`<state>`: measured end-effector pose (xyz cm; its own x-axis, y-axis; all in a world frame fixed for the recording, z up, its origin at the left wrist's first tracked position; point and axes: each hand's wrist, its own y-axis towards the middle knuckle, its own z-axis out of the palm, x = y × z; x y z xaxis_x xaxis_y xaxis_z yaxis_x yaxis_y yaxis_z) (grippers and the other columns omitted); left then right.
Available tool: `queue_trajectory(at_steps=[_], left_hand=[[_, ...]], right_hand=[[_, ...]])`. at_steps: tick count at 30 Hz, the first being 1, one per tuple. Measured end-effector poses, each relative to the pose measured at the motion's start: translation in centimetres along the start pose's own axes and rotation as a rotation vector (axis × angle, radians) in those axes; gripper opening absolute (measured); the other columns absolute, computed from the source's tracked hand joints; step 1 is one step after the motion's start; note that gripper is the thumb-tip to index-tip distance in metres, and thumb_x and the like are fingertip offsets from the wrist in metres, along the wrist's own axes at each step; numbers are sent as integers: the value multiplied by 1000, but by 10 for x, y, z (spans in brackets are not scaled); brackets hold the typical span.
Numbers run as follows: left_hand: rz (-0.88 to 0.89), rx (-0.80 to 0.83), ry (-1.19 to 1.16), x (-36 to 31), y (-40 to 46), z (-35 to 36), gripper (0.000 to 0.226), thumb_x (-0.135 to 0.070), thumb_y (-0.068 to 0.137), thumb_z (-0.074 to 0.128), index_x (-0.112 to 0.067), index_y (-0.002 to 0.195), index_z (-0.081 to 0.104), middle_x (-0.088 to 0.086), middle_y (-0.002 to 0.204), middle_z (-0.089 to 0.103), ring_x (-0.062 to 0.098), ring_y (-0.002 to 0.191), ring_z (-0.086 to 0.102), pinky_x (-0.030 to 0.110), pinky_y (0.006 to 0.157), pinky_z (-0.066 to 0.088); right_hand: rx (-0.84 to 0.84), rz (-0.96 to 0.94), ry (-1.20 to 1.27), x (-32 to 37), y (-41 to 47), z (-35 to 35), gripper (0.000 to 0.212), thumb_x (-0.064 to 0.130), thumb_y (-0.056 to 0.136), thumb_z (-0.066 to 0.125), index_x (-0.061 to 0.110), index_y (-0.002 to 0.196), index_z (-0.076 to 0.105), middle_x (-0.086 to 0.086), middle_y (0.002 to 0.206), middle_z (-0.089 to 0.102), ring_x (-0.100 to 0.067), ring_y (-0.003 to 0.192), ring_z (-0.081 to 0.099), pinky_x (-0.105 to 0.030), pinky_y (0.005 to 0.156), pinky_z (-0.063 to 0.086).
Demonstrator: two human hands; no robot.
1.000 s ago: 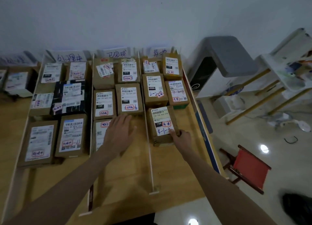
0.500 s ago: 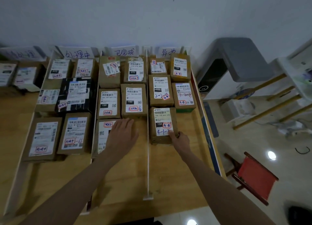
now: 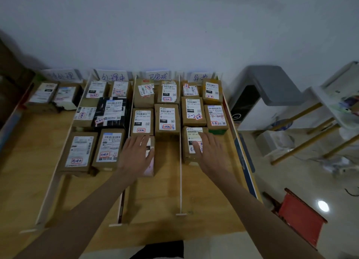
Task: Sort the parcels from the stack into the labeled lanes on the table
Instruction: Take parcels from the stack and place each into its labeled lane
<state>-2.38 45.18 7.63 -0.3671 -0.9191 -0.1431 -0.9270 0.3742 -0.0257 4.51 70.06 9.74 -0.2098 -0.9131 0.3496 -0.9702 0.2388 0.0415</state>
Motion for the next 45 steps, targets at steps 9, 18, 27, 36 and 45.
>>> queue_trajectory(at_steps=[9, 18, 27, 36, 45], left_hand=[[-51, -68, 83, 57, -89, -31, 60, -47, 102, 26, -14, 151, 31, 7, 158, 30, 23, 147, 23, 41, 122, 14], [-61, -132, 133, 133, -197, -66, 57, -46, 100, 34, -13, 145, 41, 7, 151, 42, 24, 141, 34, 41, 119, 22], [-220, -142, 114, 219, -253, -94, 59, -48, 101, 30, -15, 149, 36, 6, 155, 36, 24, 144, 29, 41, 121, 17], [-364, -182, 107, 337, -283, -112, 57, -49, 101, 31, -17, 147, 35, 3, 151, 39, 21, 141, 32, 40, 121, 19], [-394, -176, 19, 497, -299, -116, 56, -50, 100, 33, -18, 146, 38, 7, 151, 41, 23, 141, 34, 43, 119, 18]], right_hand=[[-36, -135, -101, 86, -69, 5, 56, 47, 105, 28, 17, 151, 36, -6, 159, 32, -25, 150, 22, -44, 124, 16], [-27, -183, -150, 176, -153, 11, 56, 47, 104, 24, 19, 153, 31, -5, 159, 30, -24, 149, 22, -44, 123, 17], [46, -281, -131, 270, -165, 28, 57, 46, 106, 23, 19, 155, 26, -3, 163, 24, -22, 152, 15, -43, 124, 12], [83, -397, -128, 387, -144, 76, 56, 45, 106, 24, 18, 155, 27, -4, 162, 25, -21, 151, 17, -42, 124, 13], [112, -355, -72, 519, -132, 147, 51, 41, 105, 30, 18, 150, 32, -1, 153, 37, -20, 144, 31, -40, 119, 24]])
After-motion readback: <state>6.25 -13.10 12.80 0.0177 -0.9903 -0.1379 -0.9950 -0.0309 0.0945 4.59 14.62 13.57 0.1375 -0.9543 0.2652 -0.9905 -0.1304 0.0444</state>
